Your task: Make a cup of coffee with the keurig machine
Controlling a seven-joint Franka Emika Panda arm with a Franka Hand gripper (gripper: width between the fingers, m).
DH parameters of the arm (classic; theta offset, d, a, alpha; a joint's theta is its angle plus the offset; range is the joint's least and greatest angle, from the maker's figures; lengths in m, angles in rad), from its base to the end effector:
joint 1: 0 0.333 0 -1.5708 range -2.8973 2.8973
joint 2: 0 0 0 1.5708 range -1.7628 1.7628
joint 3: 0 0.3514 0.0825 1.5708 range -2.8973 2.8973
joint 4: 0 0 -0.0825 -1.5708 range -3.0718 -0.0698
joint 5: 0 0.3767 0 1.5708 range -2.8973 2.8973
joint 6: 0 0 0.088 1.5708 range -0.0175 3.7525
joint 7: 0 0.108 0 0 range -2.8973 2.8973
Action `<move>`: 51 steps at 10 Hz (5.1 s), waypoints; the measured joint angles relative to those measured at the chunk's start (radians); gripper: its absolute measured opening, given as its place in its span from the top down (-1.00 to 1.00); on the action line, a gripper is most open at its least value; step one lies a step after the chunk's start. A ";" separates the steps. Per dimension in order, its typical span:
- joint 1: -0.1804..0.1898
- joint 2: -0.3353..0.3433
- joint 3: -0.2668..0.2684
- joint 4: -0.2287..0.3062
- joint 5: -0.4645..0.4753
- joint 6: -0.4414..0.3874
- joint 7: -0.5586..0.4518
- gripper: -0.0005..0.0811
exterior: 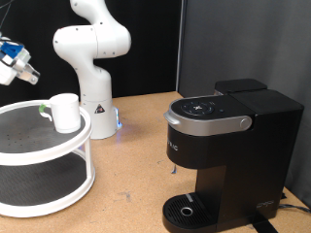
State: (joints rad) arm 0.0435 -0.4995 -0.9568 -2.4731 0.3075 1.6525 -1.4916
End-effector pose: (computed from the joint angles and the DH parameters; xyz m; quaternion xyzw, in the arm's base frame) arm 0.2321 -0.2713 0.4210 -0.8611 -0.2862 -0.2061 0.3663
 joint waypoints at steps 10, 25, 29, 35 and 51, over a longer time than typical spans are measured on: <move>0.049 0.087 -0.042 -0.094 0.047 0.126 -0.072 -0.98; -0.006 0.091 -0.056 -0.183 0.017 0.194 -0.110 -0.73; -0.006 0.091 -0.056 -0.183 0.017 0.194 -0.109 0.54; -0.038 0.049 -0.041 -0.165 0.017 0.158 -0.037 0.81; 0.011 -0.026 0.161 -0.197 0.239 0.304 0.203 0.81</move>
State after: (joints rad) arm 0.0550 -0.5254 -0.7955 -2.6698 0.5462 1.9567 -1.2890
